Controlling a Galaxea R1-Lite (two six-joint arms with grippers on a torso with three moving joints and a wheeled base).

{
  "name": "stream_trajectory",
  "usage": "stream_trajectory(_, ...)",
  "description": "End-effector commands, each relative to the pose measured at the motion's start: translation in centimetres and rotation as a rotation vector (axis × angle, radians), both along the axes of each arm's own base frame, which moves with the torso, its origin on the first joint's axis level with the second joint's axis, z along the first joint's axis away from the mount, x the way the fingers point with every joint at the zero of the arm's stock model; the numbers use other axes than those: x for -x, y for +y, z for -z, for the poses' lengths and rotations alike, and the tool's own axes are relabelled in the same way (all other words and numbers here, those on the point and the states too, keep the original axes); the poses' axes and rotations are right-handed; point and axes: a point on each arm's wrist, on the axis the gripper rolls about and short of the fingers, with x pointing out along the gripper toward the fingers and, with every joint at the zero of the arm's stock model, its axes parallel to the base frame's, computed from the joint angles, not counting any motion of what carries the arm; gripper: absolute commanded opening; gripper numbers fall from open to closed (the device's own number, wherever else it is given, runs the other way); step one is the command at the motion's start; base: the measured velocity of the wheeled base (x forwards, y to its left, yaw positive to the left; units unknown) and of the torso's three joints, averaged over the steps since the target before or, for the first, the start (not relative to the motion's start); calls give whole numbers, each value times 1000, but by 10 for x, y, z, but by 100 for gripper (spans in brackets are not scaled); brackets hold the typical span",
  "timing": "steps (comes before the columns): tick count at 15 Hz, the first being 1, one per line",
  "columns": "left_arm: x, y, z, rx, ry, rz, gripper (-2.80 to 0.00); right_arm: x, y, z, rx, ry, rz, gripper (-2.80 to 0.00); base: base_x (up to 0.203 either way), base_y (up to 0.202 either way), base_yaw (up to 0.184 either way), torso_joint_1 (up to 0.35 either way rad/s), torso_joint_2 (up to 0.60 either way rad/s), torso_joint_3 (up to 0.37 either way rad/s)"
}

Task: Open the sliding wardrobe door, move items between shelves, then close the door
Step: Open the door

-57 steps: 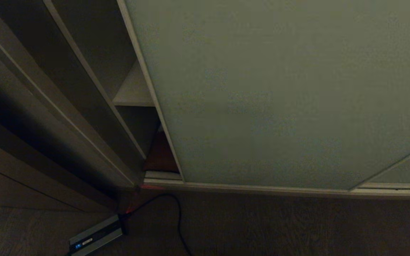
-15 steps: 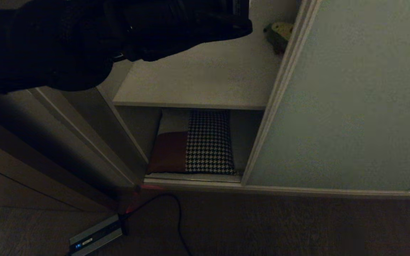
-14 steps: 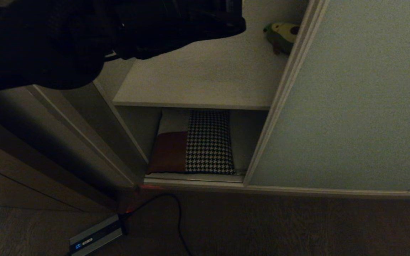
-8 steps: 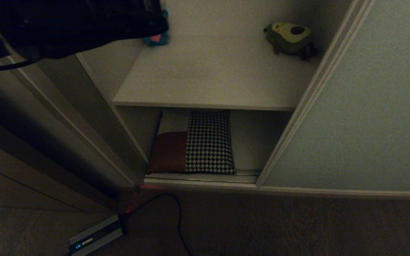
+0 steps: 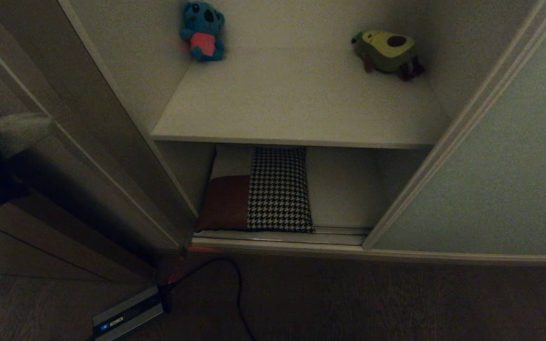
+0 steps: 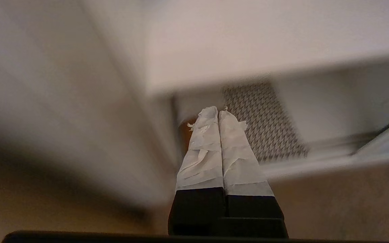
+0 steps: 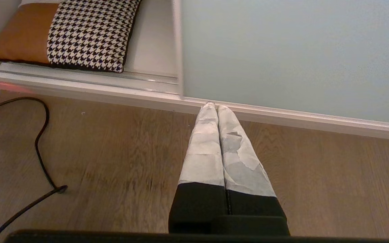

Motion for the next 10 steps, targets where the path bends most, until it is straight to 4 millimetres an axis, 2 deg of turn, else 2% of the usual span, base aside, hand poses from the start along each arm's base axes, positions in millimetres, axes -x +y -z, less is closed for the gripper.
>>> stream_trajectory(1,63,20,23,68,-71,-110,-280,0,0,1,0,3,-1,-280,0,0,0,0,0,0)
stream_trajectory(5,106,23,76,172,24,-131,-280,0,0,1,0,3,0,-280,0,0,0,0,0,0)
stream_trajectory(7,122,21,115,162,52,-111,-280,0,0,1,0,3,-1,-280,0,0,0,0,0,0)
stream_trajectory(9,119,20,147,150,122,-114,-280,0,0,1,-1,3,-2,-280,0,0,0,0,0,0)
stream_trajectory(10,117,20,150,147,131,-126,-280,0,0,1,0,3,-2,-280,0,0,0,0,0,0)
